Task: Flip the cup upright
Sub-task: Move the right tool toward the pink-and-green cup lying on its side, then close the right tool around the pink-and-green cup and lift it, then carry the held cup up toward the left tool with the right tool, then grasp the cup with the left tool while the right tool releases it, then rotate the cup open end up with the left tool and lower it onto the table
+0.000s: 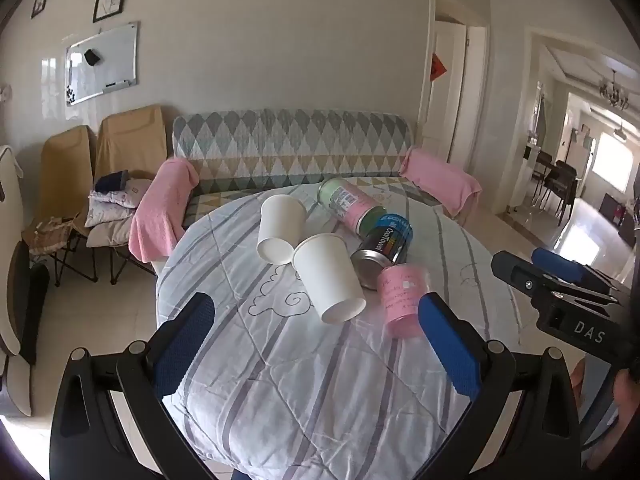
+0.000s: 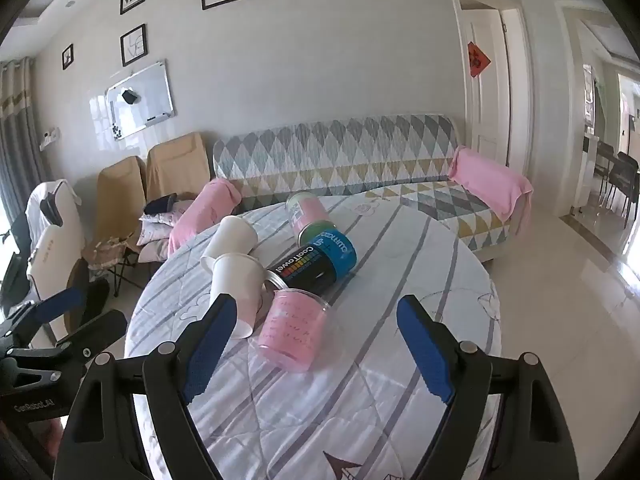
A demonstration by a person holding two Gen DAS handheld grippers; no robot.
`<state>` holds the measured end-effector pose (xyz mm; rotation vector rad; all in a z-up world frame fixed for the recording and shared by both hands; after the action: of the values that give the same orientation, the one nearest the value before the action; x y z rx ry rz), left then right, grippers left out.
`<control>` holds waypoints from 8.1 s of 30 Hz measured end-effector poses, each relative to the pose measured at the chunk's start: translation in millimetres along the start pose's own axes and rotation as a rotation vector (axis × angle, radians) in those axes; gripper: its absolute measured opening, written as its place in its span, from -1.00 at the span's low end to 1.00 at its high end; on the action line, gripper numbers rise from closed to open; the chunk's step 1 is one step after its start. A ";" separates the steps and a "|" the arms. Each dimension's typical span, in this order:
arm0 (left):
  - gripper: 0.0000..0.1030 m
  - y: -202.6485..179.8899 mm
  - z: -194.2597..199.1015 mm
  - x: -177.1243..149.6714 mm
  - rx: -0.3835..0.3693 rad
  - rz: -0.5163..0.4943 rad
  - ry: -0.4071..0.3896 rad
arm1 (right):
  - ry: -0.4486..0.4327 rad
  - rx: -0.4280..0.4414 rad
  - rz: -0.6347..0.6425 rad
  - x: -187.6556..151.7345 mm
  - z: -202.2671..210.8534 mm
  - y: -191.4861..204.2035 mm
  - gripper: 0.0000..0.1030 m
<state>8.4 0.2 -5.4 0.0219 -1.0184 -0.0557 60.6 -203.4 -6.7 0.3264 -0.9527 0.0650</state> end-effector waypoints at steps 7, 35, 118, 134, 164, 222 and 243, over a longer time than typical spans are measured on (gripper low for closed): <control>1.00 -0.2 0.2 -0.1 -0.002 0.004 0.000 | 0.010 0.012 0.000 0.3 -1.0 2.4 0.62; 1.00 -5.6 -23.1 -7.1 0.014 -0.025 0.075 | 0.059 0.033 -0.011 -0.5 -10.3 1.4 0.62; 1.00 -28.6 -161.5 94.6 -0.009 -0.106 0.251 | 0.625 0.054 0.062 152.9 -214.7 -32.7 0.38; 1.00 -104.6 -135.4 61.4 -0.070 -0.188 0.317 | 0.846 0.061 -0.203 46.3 -216.8 -136.1 0.38; 1.00 -110.2 -148.1 75.9 -0.132 -0.070 0.386 | 0.726 0.336 -0.304 52.0 -168.9 -171.9 0.56; 0.38 -178.0 -220.9 108.3 -0.138 0.023 0.467 | 0.372 0.148 -0.075 -22.9 -137.2 -156.9 0.59; 0.38 -145.0 -185.7 88.3 -0.064 0.074 0.216 | 0.284 0.042 -0.023 -18.3 -153.9 -144.6 0.59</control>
<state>207.4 -151.0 -34.2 -0.0672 -0.8002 -0.0185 199.9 -292.5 -139.2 0.3559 -0.6665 0.1079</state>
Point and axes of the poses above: each gripper's, at about its wrist camera, not at the fingertips, and z roughly against the way its jaws point, y to its left, x to its top, the point moved 1 cm from there along -z, roughly the way its jaws point, and after that the axes turned 8 degrees about -z, right-handed, at the moved point
